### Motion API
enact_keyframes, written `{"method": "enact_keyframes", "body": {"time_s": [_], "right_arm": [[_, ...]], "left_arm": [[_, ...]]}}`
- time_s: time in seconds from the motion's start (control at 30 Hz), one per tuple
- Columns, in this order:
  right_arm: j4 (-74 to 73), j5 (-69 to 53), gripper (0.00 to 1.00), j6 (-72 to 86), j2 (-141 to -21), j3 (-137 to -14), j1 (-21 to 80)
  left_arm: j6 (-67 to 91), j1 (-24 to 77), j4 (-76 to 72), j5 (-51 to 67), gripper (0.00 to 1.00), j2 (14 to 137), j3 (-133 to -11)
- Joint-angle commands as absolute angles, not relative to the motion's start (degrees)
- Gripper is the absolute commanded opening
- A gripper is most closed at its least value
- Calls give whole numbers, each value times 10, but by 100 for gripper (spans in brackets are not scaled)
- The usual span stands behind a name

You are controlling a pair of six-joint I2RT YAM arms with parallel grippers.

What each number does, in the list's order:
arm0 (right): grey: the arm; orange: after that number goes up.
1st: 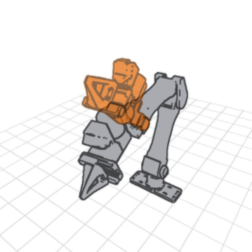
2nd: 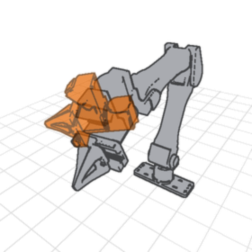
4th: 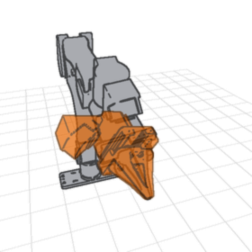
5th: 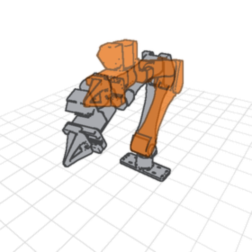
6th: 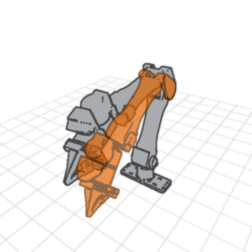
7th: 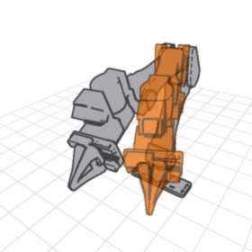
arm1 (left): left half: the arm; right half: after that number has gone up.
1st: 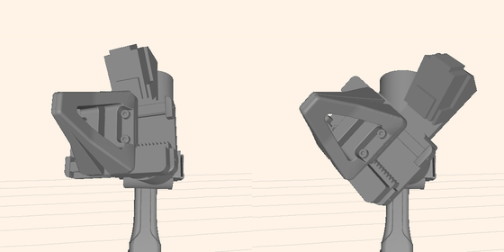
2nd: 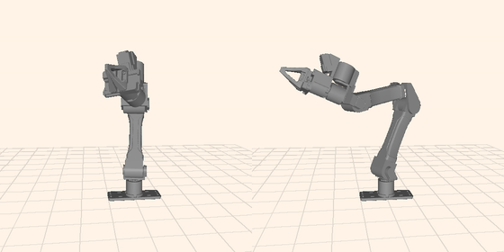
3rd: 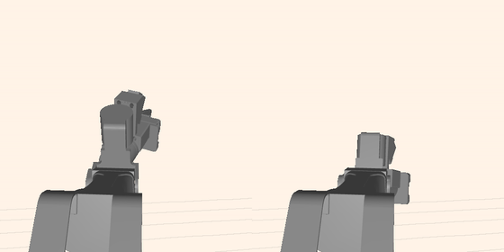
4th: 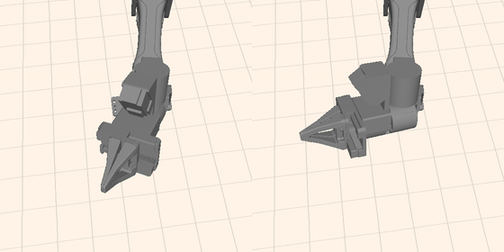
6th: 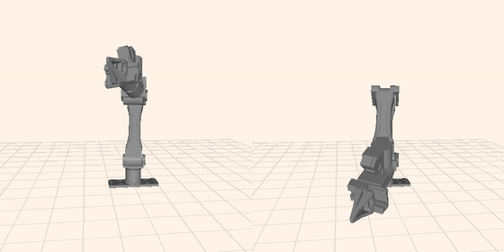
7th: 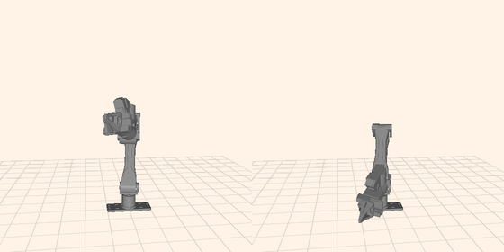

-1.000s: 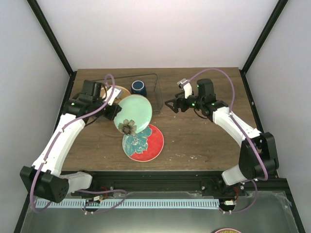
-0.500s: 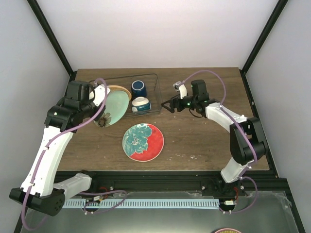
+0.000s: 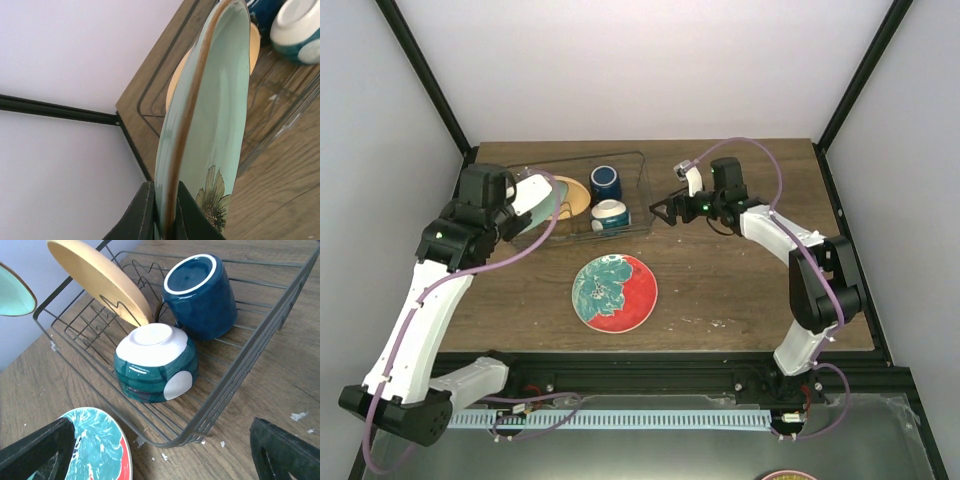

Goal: Load the mixed dishes into the dish rack

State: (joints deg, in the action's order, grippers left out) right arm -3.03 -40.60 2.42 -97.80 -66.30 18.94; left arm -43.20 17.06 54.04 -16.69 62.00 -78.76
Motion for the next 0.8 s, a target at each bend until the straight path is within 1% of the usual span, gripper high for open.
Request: {"method": "enact_keyframes", "body": {"time_s": [0.0, 0.07, 0.3, 0.77], "right_arm": [[-20, -381, 98, 20, -986, -694, 187], [-15, -373, 100, 27, -990, -696, 187], [-10, -336, 100, 39, -996, -697, 186], [-22, -322, 100, 20, -1000, -696, 186]], "left_arm": [[-531, 195, 441, -249, 0, 635, -780], [-549, 207, 436, -264, 0, 651, -783], [-617, 249, 394, -332, 0, 694, -768], [-725, 264, 251, -376, 0, 719, -676]]}}
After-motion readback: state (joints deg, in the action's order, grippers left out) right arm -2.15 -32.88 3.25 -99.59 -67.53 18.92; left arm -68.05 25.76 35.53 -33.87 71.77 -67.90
